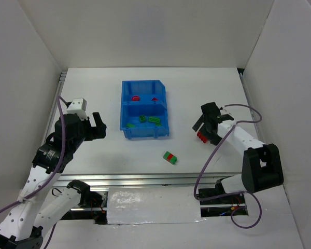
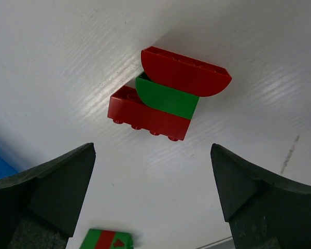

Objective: Sort the legos into containers by color

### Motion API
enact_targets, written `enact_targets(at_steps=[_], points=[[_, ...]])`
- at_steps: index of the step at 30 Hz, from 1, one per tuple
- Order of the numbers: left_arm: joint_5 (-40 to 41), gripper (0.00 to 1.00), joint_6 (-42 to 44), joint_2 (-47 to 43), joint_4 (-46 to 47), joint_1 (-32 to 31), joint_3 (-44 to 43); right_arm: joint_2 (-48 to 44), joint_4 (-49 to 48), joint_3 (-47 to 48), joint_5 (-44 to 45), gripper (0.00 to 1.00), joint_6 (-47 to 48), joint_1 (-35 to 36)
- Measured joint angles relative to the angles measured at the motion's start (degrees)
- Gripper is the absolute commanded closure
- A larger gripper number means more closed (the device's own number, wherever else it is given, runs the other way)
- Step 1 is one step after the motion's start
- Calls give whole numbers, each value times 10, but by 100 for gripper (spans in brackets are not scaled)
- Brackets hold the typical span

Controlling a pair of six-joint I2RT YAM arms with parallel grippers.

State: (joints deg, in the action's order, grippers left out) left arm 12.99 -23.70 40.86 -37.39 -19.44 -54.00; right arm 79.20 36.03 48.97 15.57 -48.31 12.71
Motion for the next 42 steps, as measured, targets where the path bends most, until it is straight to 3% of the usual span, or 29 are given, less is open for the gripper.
enact_targets(at_steps=[14, 31, 34, 35, 36, 42], points=[[-2, 0, 0, -6, 0, 0, 0, 34, -31, -28, 46, 0, -149, -11], [-2, 0, 0, -18, 0, 0, 0, 109, -52, 5, 41, 3, -125, -76], [-3, 0, 0, -18, 0, 0, 0, 109, -59, 5, 37, 18, -108, -84], [-3, 0, 0, -18, 0, 0, 0, 109, -61, 5, 37, 35, -100, -86], [-3, 0, 0, -18, 0, 0, 0, 109, -64, 5, 37, 40, -89, -88], [-2, 1, 0, -18, 0, 0, 0, 109, -75, 9, 36, 46, -57, -90]])
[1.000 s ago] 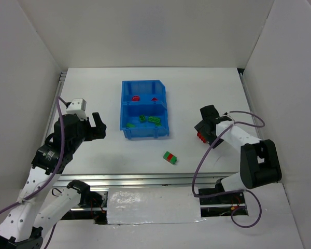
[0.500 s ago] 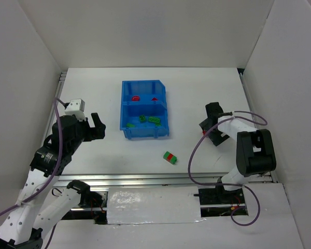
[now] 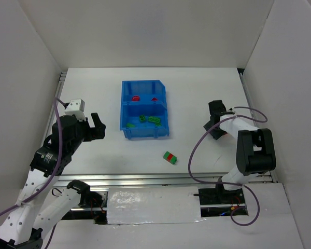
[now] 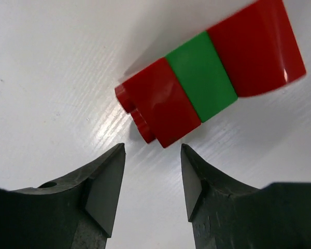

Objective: Sort the legos into containers by color

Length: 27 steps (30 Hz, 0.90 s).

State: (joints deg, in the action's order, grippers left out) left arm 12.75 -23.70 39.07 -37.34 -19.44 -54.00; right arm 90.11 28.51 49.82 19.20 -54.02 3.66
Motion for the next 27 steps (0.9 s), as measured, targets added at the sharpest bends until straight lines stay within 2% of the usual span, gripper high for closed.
enact_targets(at_steps=[3, 6, 7, 8, 12, 17, 22, 27], points=[[0, 0, 0, 0, 0, 0, 0, 5, -4, 10, -7, 44, 16, -8], [0, 1, 0, 1, 0, 0, 0, 15, -7, 27, -23, 23, 31, -14], [0, 1, 0, 1, 0, 0, 0, 16, -9, 30, -30, 9, 36, -15], [0, 0, 0, 2, 0, 0, 0, 15, -10, 31, -37, 0, 39, -15], [0, 1, 0, 2, 0, 0, 0, -13, -9, 31, -77, 0, 58, -15], [0, 1, 0, -1, 0, 0, 0, -101, 8, 36, -108, 0, 72, -15], [-2, 0, 0, -7, 0, 0, 0, -162, 45, 60, -86, 0, 43, -24], [-9, 1, 0, -10, 0, 0, 0, -156, 89, 128, -38, 0, 63, -35]])
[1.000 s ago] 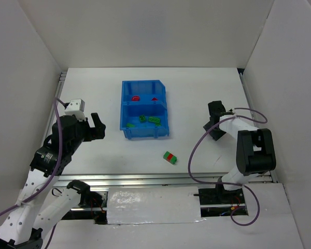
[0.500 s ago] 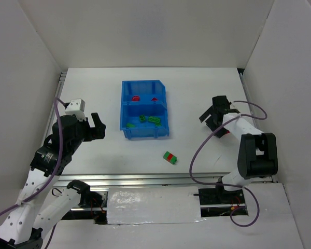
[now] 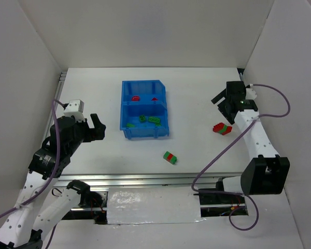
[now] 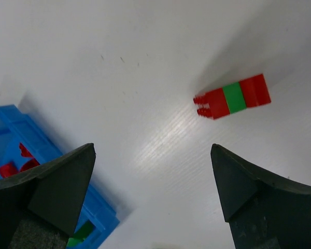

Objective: Sort the legos into containers by color

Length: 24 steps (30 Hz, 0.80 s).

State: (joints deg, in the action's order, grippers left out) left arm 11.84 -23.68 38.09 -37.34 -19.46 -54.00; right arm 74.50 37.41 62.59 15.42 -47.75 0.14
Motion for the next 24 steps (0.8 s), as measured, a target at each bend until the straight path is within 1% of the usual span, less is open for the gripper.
enact_targets(at_steps=[2, 4, 5, 7, 9, 12, 15, 18, 20, 24], points=[[-2, 1, 0, 0, 0, -1, 0, 25, 28, 58, 13, 0, 2, -14], [-2, 1, 0, 0, 0, -2, 0, 55, 42, 106, 15, 0, -10, -49], [-2, 0, 0, 0, 0, -2, 0, 65, 45, 113, 14, 0, -21, -70], [-2, 1, 0, 1, 0, -2, 0, 73, 61, 106, 10, 0, -52, -103], [-2, 1, 0, 5, 1, -2, 0, 65, 64, 66, 10, 0, -105, -123], [-3, 1, 0, 23, 1, -2, 0, 45, 76, -1, 3, 2, -197, -128], [-11, 1, 0, 42, 1, -2, 1, 26, 76, -41, -2, 4, -280, -128], [-12, 1, 1, 43, -1, -2, 6, 33, 73, -38, -9, 4, -342, -129], [-12, 0, 1, 37, 0, -2, 6, 57, 78, -20, -10, 4, -369, -130], [-11, 0, 1, 19, 1, -2, 7, 102, 66, -3, -11, 4, -398, -133]])
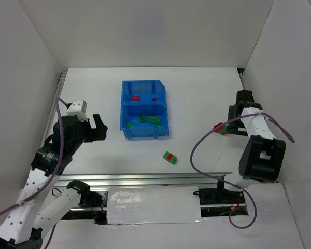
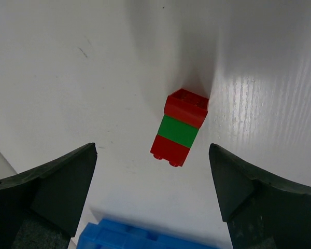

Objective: Sort the legos into containers by color

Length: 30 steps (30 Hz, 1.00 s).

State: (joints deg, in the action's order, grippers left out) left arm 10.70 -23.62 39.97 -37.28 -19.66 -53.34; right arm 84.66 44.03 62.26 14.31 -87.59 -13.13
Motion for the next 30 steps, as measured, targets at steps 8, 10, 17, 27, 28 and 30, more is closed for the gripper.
enact_targets(at_steps=[8, 10, 17, 27, 28, 30], points=[[2, 1, 0, 5, 0, 0, 0, 44, -7, -3, -10, 10, -24, -3], [2, 0, 0, 2, 0, 0, 0, 53, -16, -9, -13, 15, -27, -3], [8, 0, 0, 0, 0, 0, 0, 122, -52, -10, -41, 53, -19, -4], [16, 1, -1, 5, 0, 0, 0, 118, -122, -10, -72, 100, 50, -3], [17, 0, -1, 7, 0, 0, 0, 110, -132, -10, -81, 100, 66, -2], [16, 0, -1, 9, 0, 0, 0, 90, -163, -14, -102, 100, 109, 5]])
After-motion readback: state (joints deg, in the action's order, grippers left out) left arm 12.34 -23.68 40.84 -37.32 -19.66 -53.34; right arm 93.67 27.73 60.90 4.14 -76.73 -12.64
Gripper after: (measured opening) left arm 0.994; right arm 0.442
